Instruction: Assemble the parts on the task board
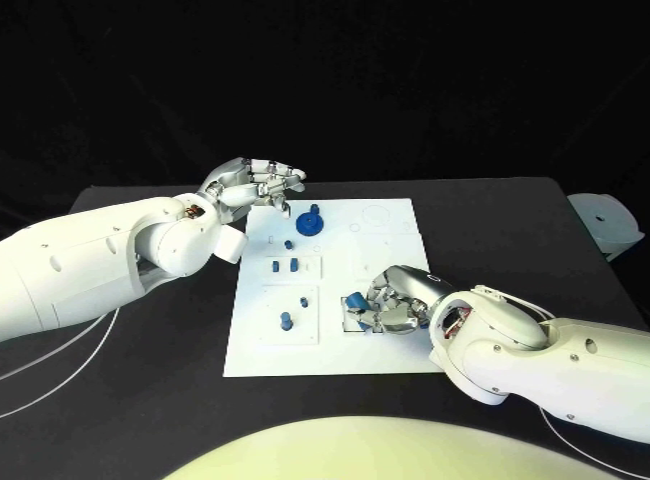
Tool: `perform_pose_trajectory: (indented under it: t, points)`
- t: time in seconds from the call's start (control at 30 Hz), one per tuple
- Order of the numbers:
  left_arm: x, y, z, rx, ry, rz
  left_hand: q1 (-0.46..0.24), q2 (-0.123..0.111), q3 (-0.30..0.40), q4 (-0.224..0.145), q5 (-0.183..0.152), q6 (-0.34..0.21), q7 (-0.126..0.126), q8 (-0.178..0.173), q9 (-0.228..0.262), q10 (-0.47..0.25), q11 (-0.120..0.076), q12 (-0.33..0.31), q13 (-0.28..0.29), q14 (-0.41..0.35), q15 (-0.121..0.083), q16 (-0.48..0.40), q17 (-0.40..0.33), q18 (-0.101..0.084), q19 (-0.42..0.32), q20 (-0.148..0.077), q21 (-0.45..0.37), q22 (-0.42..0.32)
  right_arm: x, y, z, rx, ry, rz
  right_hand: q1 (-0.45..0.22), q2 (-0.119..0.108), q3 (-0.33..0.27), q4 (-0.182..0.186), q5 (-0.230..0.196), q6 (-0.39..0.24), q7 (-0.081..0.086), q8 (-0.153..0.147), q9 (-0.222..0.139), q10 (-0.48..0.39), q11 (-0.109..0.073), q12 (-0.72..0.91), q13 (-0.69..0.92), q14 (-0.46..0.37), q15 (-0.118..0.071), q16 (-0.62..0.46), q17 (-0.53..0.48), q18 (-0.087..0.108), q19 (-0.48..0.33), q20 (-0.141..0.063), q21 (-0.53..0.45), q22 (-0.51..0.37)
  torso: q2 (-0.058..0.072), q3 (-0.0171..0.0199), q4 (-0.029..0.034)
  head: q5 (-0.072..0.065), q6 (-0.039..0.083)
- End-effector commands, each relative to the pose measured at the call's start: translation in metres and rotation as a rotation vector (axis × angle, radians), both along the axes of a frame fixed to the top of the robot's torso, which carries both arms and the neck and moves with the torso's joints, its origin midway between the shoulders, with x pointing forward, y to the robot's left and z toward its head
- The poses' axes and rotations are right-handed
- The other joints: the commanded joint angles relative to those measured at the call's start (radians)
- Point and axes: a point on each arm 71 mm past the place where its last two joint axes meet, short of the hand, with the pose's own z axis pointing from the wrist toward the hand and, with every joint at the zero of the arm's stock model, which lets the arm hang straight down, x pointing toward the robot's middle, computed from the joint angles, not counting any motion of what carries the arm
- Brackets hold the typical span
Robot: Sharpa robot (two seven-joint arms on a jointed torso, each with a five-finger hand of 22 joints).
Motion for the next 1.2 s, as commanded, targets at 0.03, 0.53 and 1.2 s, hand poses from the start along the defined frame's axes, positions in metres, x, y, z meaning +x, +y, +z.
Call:
perform_pose_trajectory:
  t: [0.03,0.53,1.2]
  points:
    - [-0.0010,-0.0026,0.0011,-0.014,-0.001,-0.018,0.001,0.002,0.003,0.003,0.003,-0.006,0.002,0.005,0.001,-0.009,0.000,0.005,0.002,-0.004,0.000,0.003,-0.001,0.006,0.004,0.005,-0.006,-0.001,-0.0007,0.0014,-0.0027,-0.023,0.023,0.018,-0.015,0.001,-0.007,-0.002,-0.005,0.071,-0.069,0.004,0.048,0.010,-0.002,0.004,0.109,0.089,-0.006,0.004,0.178,-0.012,0.061,-0.007,0.006,0.137,0.001,0.0004,-0.0015,0.002,-0.001]
    - [-0.0013,-0.0016,0.0012,-0.013,0.001,-0.016,-0.001,0.003,0.002,0.005,0.003,-0.007,0.002,0.005,0.002,-0.010,0.000,0.006,0.002,-0.004,0.001,0.003,-0.001,0.006,0.004,0.005,-0.007,-0.002,0.0042,0.0033,-0.0057,-0.046,0.019,0.012,-0.110,-0.022,-0.066,-0.001,0.024,0.061,-0.073,0.028,0.059,0.010,-0.006,-0.002,0.111,0.089,-0.010,0.003,0.178,-0.012,0.061,-0.012,0.002,0.137,0.000,0.0009,-0.0010,0.005,-0.002]
    - [-0.0016,-0.0004,0.0012,-0.011,0.003,-0.015,-0.002,0.003,0.002,0.006,0.003,-0.007,0.002,0.006,0.002,-0.011,0.001,0.007,0.002,-0.004,0.001,0.003,-0.001,0.006,0.004,0.005,-0.008,-0.002,0.0033,0.0034,0.0019,-0.009,-0.057,0.008,-0.210,0.010,-0.251,-0.001,-0.134,0.026,-0.065,0.045,0.063,-0.015,0.001,-0.046,0.084,0.087,-0.004,-0.001,0.172,-0.008,0.056,-0.007,-0.022,0.127,0.000,0.0026,-0.0018,0.006,-0.006]
